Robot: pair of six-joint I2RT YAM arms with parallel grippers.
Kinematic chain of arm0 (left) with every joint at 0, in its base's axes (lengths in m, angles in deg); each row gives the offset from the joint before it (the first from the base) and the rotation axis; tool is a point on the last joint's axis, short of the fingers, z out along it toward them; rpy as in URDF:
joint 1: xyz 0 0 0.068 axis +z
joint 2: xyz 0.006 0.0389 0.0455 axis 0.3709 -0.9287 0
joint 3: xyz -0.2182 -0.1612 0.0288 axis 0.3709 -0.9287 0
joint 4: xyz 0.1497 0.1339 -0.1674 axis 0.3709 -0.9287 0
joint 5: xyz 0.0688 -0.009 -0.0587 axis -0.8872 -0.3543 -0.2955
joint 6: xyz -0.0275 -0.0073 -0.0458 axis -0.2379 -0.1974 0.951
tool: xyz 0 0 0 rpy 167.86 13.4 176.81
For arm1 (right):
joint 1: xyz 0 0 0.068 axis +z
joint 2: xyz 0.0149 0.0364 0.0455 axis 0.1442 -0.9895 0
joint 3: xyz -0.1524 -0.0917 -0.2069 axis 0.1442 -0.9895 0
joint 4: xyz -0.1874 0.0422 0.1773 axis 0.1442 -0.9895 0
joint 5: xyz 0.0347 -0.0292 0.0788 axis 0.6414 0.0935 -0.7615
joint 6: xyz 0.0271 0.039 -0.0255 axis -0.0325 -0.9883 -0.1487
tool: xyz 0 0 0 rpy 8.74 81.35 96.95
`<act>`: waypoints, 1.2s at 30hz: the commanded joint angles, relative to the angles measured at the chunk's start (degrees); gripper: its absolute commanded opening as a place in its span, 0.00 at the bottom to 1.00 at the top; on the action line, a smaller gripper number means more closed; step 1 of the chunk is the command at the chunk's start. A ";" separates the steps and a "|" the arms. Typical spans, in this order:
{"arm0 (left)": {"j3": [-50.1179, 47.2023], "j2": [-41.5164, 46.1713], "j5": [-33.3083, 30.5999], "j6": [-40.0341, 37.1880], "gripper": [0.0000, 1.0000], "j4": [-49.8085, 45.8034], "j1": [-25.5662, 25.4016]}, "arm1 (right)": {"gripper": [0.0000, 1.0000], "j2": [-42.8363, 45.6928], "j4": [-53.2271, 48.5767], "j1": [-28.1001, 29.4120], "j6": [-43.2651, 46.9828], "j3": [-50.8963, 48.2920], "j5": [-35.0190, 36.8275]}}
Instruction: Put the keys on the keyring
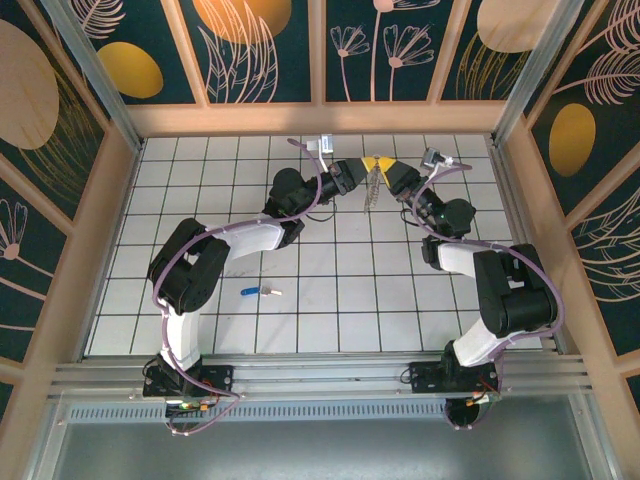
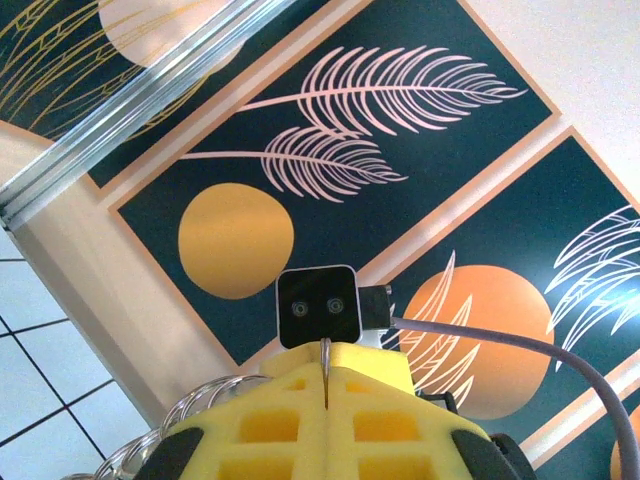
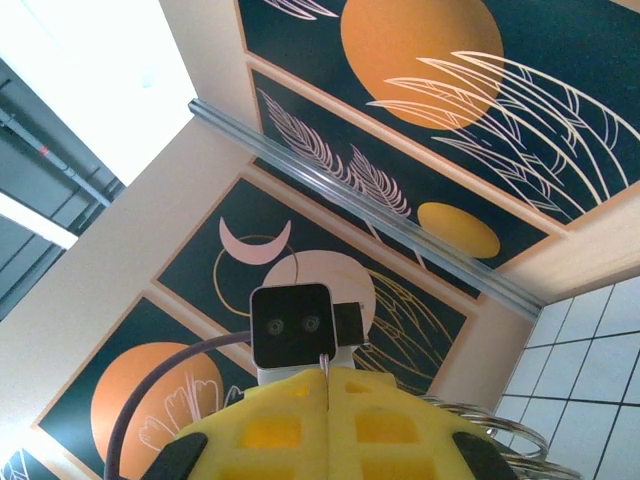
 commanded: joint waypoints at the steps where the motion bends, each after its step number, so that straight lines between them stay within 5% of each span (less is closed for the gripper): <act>1: 1.56 -0.80 0.14 -1.23 0.00 1.61 -0.43 | 0.00 1.79 3.21 0.75 1.86 -0.36 -2.52; 3: 1.56 -0.50 0.29 -1.79 0.00 0.98 -0.42 | 0.05 2.73 0.93 -0.14 2.71 -0.34 -3.20; 5: 1.77 0.02 0.98 -3.25 0.00 -0.87 -0.42 | 0.32 4.76 -1.48 -1.62 4.02 -1.22 -3.78; 8: 2.71 1.32 2.57 -7.55 0.00 -6.68 -0.32 | 0.45 8.87 -6.55 -5.13 6.78 -2.99 -4.66; 19: 10.52 1.89 17.64 -20.51 0.00 -24.76 1.73 | 0.46 19.16 -28.14 -12.55 20.05 -3.66 -11.66; 36: 18.36 -0.46 31.91 -28.51 0.00 -37.96 3.37 | 0.41 18.37 -24.19 -13.34 20.91 -4.56 -20.75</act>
